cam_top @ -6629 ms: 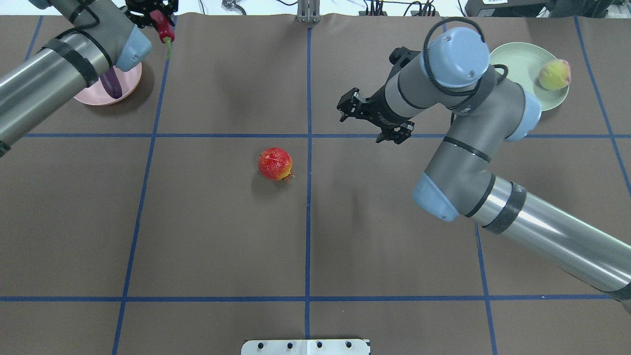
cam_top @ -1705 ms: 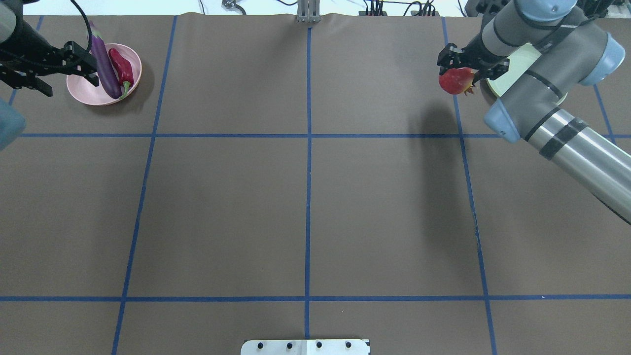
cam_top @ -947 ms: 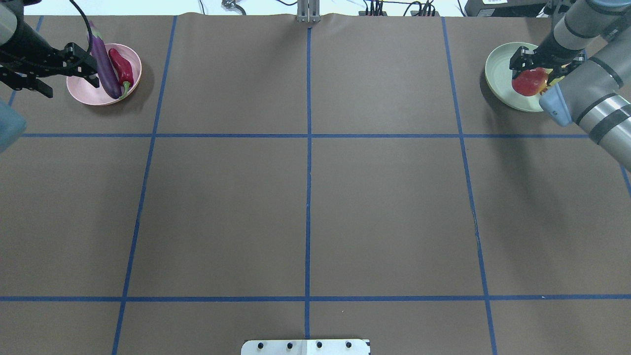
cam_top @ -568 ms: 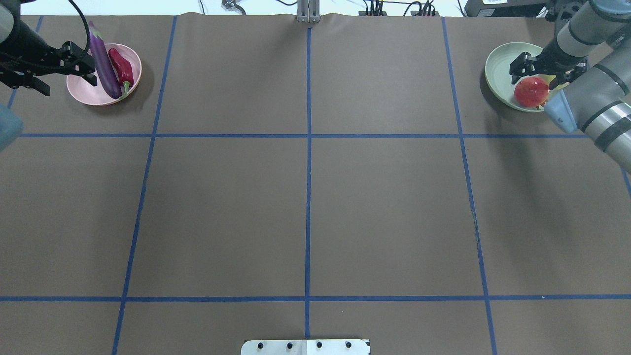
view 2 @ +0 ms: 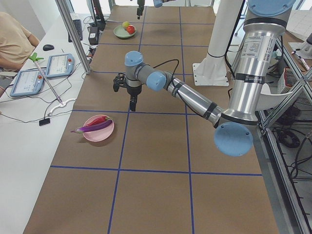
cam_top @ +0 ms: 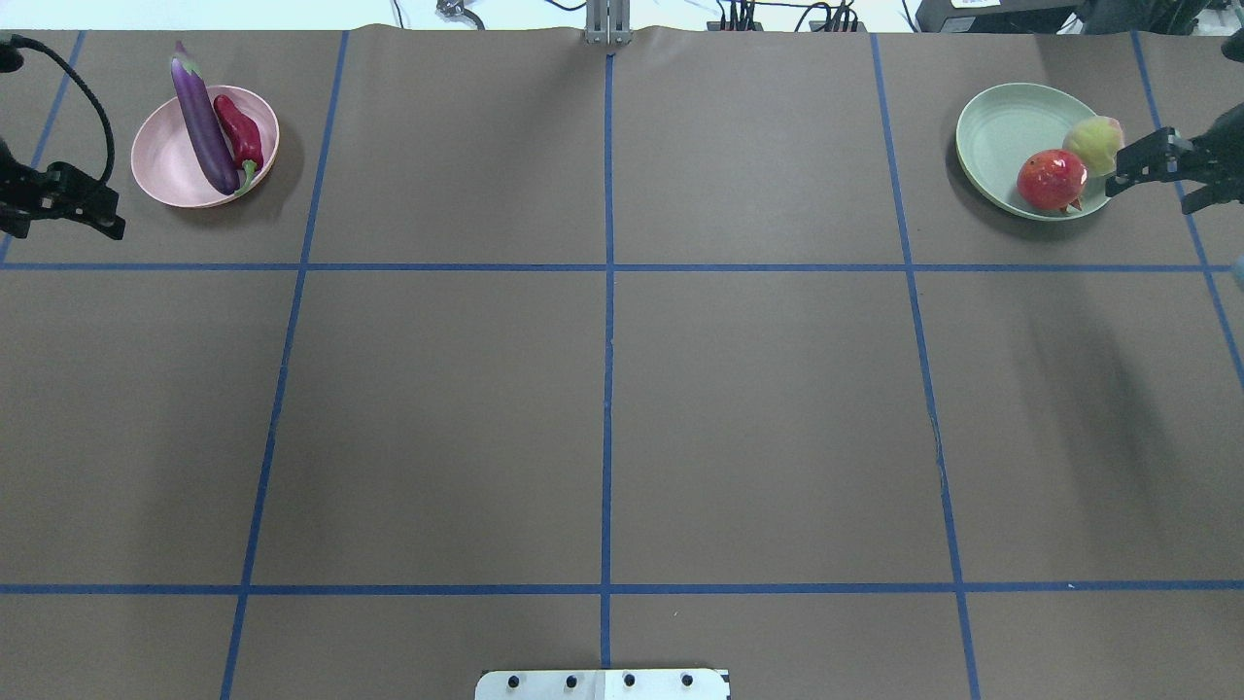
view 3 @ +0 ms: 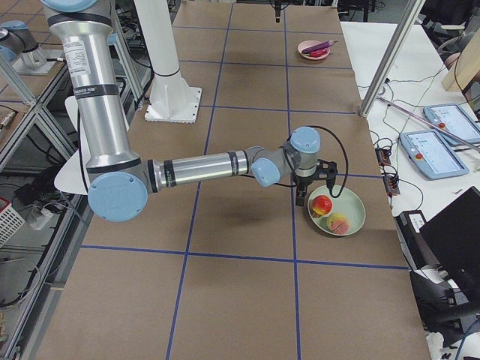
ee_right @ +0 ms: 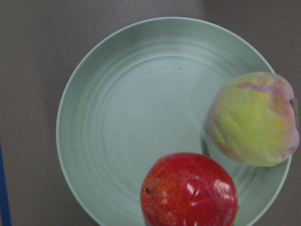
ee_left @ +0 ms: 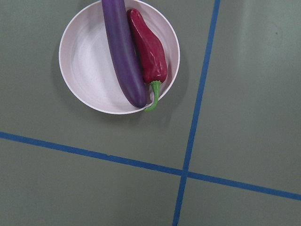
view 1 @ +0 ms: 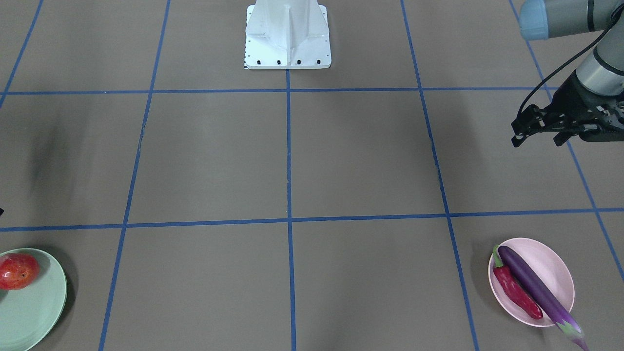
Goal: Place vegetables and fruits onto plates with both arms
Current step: 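Open the right gripper and withdraw both arms from the plates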
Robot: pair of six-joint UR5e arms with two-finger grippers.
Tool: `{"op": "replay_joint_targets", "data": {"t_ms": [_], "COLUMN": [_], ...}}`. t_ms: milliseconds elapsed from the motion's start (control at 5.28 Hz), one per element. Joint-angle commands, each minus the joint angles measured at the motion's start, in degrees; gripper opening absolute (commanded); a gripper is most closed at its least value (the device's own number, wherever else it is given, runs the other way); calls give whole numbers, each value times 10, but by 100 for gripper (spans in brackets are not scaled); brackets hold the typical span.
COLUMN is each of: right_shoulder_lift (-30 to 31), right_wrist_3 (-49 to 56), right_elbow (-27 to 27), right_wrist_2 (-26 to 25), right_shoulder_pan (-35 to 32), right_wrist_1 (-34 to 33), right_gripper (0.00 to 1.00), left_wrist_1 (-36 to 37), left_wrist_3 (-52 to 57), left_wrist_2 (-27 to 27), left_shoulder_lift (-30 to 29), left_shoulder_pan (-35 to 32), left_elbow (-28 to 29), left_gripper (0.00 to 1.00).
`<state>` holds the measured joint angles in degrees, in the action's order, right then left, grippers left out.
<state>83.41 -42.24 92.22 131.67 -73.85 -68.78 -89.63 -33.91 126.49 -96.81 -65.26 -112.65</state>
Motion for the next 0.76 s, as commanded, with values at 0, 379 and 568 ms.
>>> {"op": "replay_joint_targets", "data": {"t_ms": [0,379,568], "right_shoulder_lift": [69,124,128], "right_wrist_3": [77,135,158], "right_elbow": [49,63,64], "right_wrist_2": [59,108,109], "right_shoulder_pan": [-64,-102,-102], "right_wrist_1": [-2,-4,-14], "right_gripper": [100,100,100], "left_wrist_1": [-33,-34,-34], "left_wrist_3": [71,207,238], "left_wrist_2": [3,14,61], "left_shoulder_lift": [79,131,150], "left_shoulder_pan": [-9,-91,-138], "left_elbow": [-28,-21,0], "left_gripper": [100,100,100]}}
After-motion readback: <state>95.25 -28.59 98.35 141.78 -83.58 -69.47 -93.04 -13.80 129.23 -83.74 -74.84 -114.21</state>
